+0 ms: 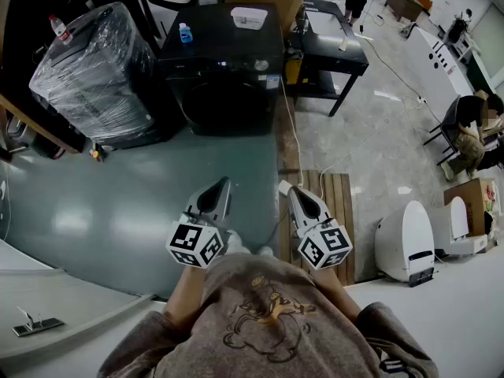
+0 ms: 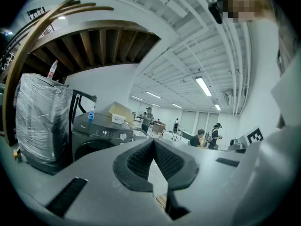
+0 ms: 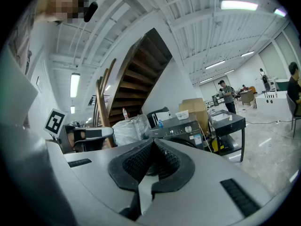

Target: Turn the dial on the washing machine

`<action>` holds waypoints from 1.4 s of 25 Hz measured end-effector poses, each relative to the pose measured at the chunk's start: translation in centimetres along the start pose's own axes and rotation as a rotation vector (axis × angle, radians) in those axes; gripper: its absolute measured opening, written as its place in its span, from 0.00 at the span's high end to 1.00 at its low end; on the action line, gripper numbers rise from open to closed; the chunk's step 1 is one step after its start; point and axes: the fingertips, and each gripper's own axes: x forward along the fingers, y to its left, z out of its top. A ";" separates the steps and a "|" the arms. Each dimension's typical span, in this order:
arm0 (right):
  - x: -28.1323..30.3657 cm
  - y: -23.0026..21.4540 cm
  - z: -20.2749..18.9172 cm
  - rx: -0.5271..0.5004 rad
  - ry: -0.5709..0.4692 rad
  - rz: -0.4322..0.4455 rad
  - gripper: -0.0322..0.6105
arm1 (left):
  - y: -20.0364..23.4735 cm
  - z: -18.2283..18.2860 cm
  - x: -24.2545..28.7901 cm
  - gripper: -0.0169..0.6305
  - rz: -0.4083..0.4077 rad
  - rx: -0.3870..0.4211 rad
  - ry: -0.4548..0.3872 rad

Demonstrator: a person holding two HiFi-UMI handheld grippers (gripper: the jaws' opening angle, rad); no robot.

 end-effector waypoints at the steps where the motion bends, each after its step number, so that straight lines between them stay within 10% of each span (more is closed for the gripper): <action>1: -0.1 -0.1 0.0 0.001 -0.002 0.004 0.95 | -0.1 -0.1 0.1 0.99 0.002 0.001 0.000; 19: 1.5 -4.4 -0.9 0.039 0.008 -0.013 0.95 | 0.1 -1.0 5.0 0.99 -0.014 0.013 0.000; 35: 19.3 -9.9 4.5 0.023 0.006 -0.037 0.95 | 11.8 5.1 19.8 0.99 -0.065 0.015 0.007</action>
